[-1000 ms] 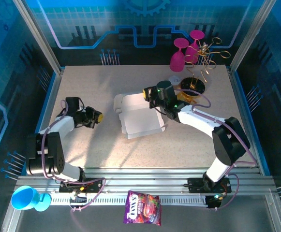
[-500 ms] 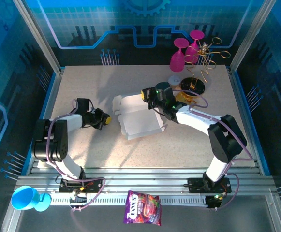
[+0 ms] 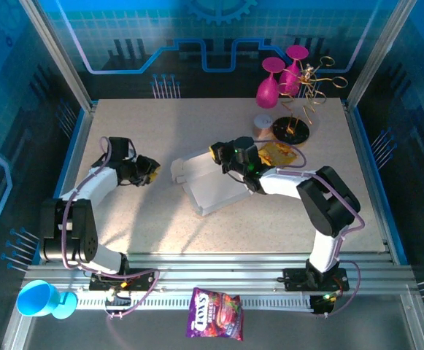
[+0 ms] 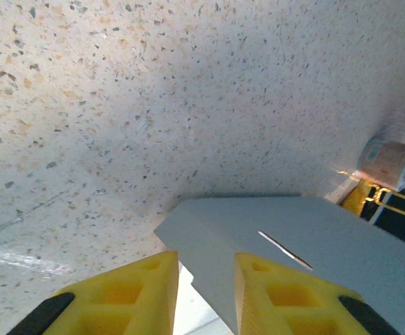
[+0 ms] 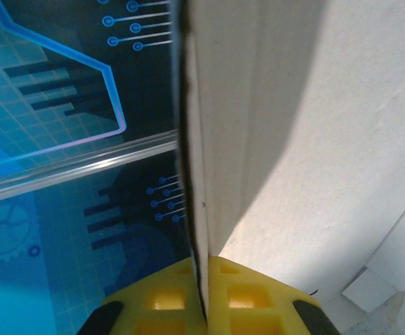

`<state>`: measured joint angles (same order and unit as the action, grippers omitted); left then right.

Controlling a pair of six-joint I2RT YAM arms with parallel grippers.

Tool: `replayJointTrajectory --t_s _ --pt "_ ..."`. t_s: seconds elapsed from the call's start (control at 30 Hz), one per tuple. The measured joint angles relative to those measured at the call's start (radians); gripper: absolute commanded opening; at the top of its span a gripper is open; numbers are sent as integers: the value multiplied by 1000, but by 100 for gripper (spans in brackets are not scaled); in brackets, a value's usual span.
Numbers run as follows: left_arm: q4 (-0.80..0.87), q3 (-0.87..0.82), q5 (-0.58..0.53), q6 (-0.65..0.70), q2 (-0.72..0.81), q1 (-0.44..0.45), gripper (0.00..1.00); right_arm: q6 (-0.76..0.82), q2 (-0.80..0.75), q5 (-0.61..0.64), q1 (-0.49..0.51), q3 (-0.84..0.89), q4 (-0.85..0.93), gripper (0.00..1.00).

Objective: Fold the paper box

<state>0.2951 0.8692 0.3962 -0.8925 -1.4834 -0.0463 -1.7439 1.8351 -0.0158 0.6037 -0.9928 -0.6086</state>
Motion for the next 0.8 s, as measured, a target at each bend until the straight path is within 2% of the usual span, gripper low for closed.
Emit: replayJointTrajectory --t_s 0.17,0.27,0.43,0.57,0.67,0.8 --pt "38 0 -3 96 3 11 24 12 6 -12 7 12 -40 0" --pt "58 0 -43 169 44 46 34 15 6 -19 8 12 -45 0" --pt "85 0 -145 307 232 152 43 17 12 -24 11 9 -42 0" --pt "100 -3 -213 388 336 198 48 17 19 -35 11 -4 -36 0" --pt "112 -12 -244 438 352 219 49 17 26 -43 11 -13 -35 0" --pt "143 -16 -288 501 298 273 51 17 30 -46 10 -19 -28 0"
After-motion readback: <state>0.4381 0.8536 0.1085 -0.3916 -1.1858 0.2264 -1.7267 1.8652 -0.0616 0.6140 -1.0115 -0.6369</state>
